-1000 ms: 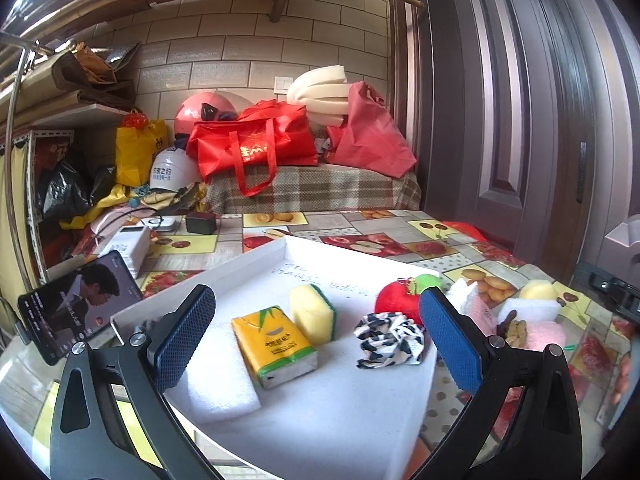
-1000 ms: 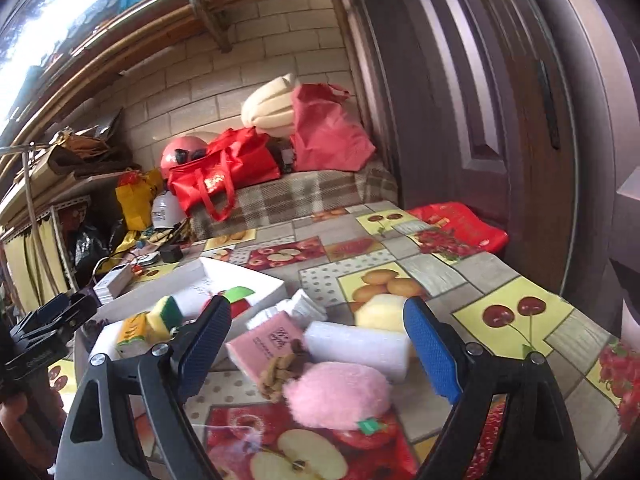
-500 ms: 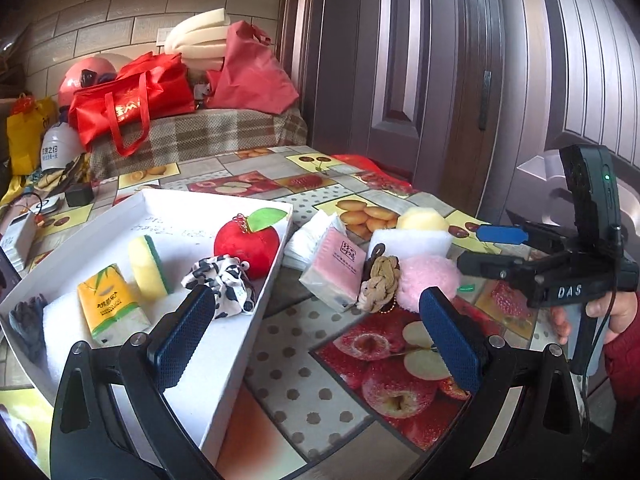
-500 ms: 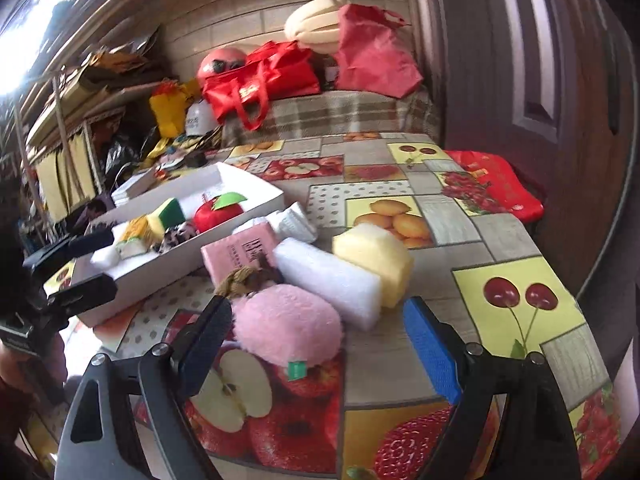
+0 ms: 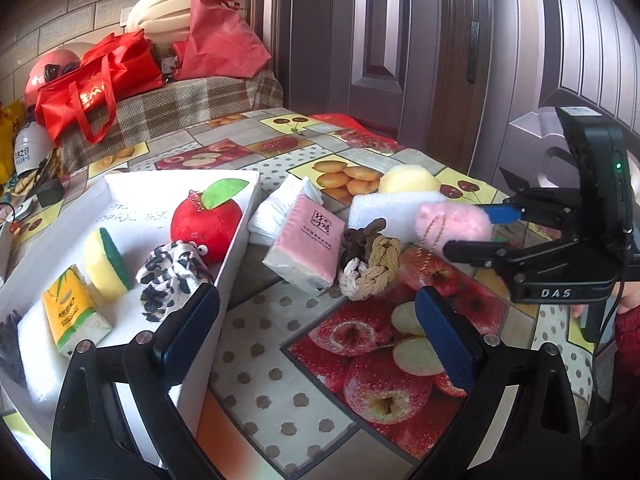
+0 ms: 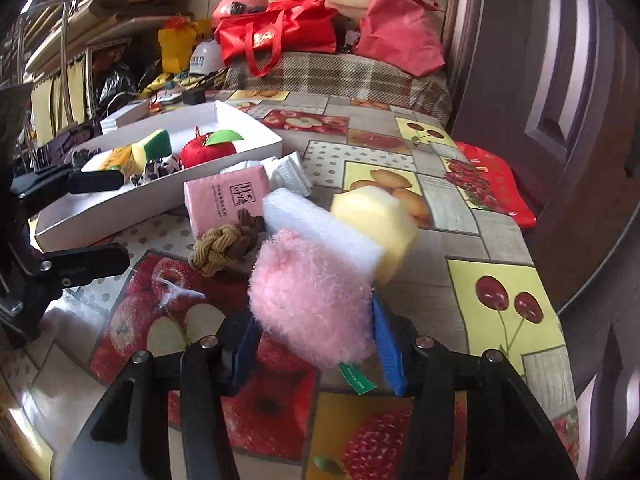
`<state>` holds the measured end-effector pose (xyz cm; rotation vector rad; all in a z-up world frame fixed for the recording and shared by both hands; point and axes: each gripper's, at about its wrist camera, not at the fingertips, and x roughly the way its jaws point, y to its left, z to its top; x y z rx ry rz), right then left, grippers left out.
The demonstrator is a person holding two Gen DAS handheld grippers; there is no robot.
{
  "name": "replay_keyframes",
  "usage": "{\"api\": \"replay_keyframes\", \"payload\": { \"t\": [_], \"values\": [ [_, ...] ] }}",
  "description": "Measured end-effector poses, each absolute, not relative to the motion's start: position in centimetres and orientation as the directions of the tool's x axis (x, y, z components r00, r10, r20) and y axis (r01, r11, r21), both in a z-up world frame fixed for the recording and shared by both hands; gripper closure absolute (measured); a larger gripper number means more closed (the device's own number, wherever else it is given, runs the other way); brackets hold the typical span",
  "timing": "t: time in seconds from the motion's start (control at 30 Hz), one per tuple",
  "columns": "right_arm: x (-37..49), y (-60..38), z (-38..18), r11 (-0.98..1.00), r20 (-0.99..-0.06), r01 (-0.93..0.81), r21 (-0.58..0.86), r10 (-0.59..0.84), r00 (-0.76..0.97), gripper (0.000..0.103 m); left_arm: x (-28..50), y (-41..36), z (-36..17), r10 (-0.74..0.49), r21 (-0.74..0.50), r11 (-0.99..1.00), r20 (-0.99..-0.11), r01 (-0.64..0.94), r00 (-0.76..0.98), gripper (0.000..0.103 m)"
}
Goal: Organize soft objects
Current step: 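Grasp the knotted rope with the left tool while the right tool grasps the pink plush, then carry the knotted rope with the left tool to the box while the right tool carries the plush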
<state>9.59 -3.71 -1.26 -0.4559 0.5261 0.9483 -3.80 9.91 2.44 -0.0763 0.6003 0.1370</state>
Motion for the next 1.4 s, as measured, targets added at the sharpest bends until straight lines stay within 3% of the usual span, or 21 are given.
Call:
{"api": "replay_keyframes", "payload": {
  "t": [0.17, 0.3, 0.43, 0.5, 0.8, 0.87, 0.9, 1.13, 1.4],
  "values": [
    [12.5, -8.1, -0.8, 0.604, -0.566, -0.796, 0.045, 0.672, 0.478, 0.051, -1.3, 7.6, 2.2, 0.03, -0.006, 0.999, -0.598, -0.042, 0.801, 0.006],
    [12.6, -8.2, -0.7, 0.604, -0.56, -0.794, 0.07, 0.682, 0.469, 0.05, 1.4, 5.7, 1.6, 0.045, 0.045, 0.999, -0.645, -0.021, 0.763, 0.007],
    [12.6, -7.9, -0.7, 0.59, -0.565, -0.804, 0.077, 0.69, 0.452, 0.05, 4.2, 5.6, 0.3, 0.034, 0.02, 0.999, -0.718, -0.029, 0.696, 0.042],
    [12.8, -8.1, -0.8, 0.59, -0.567, -0.803, 0.089, 0.693, 0.446, 0.05, 5.0, 5.4, -0.1, 0.036, 0.027, 0.999, -0.737, -0.024, 0.675, 0.047],
    [13.0, -8.3, -0.9, 0.585, -0.563, -0.802, 0.124, 0.707, 0.428, 0.05, 6.3, 4.8, -0.7, 0.027, 0.024, 1.0, -0.756, -0.014, 0.653, 0.047],
    [12.9, -8.3, -0.9, 0.587, -0.563, -0.8, 0.124, 0.705, 0.431, 0.05, 6.5, 4.7, -0.6, 0.015, 0.012, 1.0, -0.755, -0.008, 0.655, 0.058],
    [12.9, -8.4, -0.9, 0.589, -0.561, -0.798, 0.125, 0.705, 0.433, 0.05, 6.4, 4.5, -0.5, 0.016, 0.021, 1.0, -0.751, 0.0, 0.66, 0.069],
    [11.8, -9.9, 0.0, 0.607, -0.467, -0.784, 0.13, 0.735, 0.492, 0.05, 3.4, 2.7, 1.8, 0.069, 0.12, 0.993, -0.614, 0.007, 0.786, 0.071],
    [8.7, -10.4, 1.9, 0.61, -0.221, -0.777, 0.153, 0.788, 0.575, 0.05, -2.0, 4.8, 4.6, 0.076, 0.03, 0.997, -0.374, -0.069, 0.924, 0.071]
  ]
}}
